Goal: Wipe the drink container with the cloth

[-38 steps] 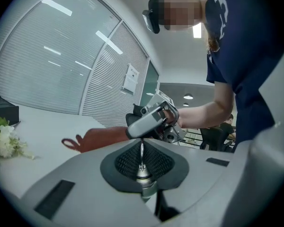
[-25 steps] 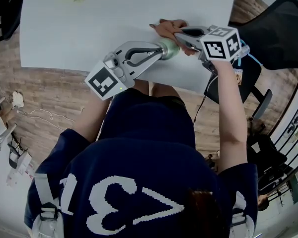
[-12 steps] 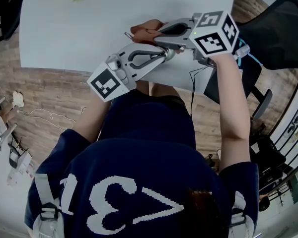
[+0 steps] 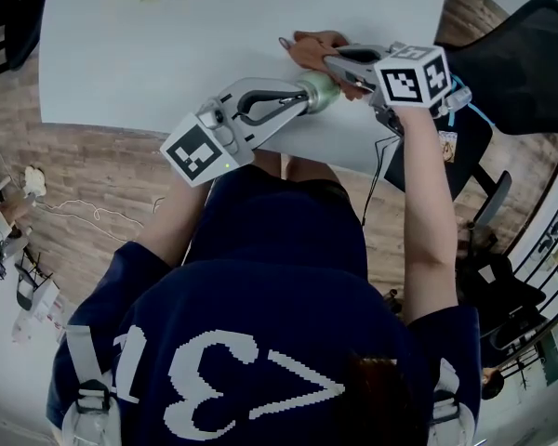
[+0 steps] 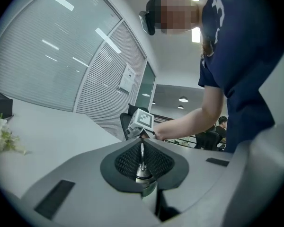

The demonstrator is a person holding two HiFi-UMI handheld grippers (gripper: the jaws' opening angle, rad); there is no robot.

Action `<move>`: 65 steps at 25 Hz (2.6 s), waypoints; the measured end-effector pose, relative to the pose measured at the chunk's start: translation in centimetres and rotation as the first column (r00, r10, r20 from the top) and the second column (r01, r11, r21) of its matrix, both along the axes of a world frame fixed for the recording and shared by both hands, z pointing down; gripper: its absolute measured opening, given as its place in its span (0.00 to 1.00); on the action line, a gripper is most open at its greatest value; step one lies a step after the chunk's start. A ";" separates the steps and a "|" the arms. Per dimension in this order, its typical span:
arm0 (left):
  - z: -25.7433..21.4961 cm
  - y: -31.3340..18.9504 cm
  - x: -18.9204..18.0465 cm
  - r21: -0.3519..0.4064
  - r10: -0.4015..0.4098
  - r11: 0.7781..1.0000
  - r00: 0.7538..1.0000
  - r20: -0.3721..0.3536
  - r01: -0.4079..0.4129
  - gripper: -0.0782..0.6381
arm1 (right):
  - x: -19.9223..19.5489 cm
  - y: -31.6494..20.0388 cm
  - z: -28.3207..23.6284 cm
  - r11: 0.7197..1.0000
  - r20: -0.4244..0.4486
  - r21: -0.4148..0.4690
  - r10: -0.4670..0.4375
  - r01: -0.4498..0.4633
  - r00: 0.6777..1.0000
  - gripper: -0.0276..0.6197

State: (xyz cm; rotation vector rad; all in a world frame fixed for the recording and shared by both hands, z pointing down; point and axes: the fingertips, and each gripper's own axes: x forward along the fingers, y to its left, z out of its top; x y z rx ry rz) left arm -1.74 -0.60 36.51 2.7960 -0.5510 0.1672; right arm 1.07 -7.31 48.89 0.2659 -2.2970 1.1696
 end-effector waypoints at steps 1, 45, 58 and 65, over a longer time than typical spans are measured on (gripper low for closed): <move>0.0 -0.2 -0.1 -0.009 -0.010 1.000 1.000 -0.007 0.010 0.14 | 0.4 -0.2 0.1 0.999 0.007 0.012 0.047 -0.048 0.999 0.14; 1.0 -8.6 -1.0 -0.377 -0.391 0.869 0.912 -0.125 0.321 0.14 | 2.5 1.6 -8.2 0.594 0.312 0.377 0.641 -0.711 0.701 0.14; 0.9 -8.7 -0.9 -0.378 -0.390 0.867 0.915 -0.107 0.325 0.14 | 5.0 3.5 -3.2 0.630 0.086 0.500 0.647 -0.594 0.758 0.14; 1.2 -9.3 -1.6 -0.393 -0.435 0.840 0.897 -0.074 0.375 0.14 | -0.5 2.6 -11.5 0.581 0.337 0.513 0.542 -0.632 0.770 0.14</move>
